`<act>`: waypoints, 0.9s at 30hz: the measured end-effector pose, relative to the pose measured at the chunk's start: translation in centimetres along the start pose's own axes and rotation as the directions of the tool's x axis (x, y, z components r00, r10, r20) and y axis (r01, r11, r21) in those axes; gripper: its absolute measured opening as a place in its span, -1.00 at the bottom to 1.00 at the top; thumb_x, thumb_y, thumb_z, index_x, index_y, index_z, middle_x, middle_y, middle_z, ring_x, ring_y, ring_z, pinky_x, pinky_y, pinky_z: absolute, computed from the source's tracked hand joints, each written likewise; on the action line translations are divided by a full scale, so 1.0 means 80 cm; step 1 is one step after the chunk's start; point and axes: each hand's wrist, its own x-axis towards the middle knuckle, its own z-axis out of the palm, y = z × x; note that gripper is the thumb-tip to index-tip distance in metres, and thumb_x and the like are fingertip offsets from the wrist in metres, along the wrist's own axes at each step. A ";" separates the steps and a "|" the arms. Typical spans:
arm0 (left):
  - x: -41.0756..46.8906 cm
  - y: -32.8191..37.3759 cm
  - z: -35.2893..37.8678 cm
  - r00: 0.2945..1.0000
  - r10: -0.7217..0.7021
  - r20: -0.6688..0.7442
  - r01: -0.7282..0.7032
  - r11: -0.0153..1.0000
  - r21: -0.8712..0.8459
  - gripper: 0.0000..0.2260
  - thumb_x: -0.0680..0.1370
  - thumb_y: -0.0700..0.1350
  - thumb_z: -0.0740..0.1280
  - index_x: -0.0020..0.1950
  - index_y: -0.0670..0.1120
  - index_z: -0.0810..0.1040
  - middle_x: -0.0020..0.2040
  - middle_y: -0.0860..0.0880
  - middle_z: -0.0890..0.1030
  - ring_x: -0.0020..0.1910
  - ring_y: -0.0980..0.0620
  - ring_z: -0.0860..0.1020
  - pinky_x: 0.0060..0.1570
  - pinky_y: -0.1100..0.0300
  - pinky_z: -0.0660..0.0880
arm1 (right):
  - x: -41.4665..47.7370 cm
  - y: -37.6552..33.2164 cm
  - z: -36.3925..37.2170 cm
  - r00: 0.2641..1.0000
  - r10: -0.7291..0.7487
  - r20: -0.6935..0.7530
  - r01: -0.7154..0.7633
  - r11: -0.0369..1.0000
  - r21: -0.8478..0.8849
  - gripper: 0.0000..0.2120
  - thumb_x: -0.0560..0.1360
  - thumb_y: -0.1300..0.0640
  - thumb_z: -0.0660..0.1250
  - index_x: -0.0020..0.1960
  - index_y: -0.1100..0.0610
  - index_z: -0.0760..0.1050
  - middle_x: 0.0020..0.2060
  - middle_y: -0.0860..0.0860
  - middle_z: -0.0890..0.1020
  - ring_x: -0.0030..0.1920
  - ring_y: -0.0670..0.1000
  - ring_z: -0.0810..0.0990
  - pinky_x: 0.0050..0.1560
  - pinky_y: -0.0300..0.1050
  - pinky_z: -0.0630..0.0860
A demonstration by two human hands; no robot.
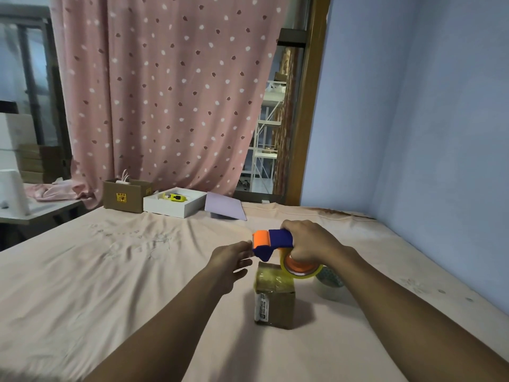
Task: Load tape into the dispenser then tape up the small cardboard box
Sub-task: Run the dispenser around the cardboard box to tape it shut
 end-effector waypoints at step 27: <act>0.013 -0.019 -0.027 0.902 0.324 -0.284 -0.160 0.863 0.479 -0.88 0.40 -0.20 0.20 -0.28 -0.14 0.51 -0.29 -0.12 0.60 -0.37 -0.09 0.40 -0.36 0.15 0.38 | -0.006 0.024 -0.012 0.996 -0.042 0.078 0.063 0.955 -0.288 -0.33 0.34 0.03 0.54 0.38 -0.08 0.36 0.21 -0.01 0.59 0.02 -0.01 0.43 -0.10 -0.10 0.46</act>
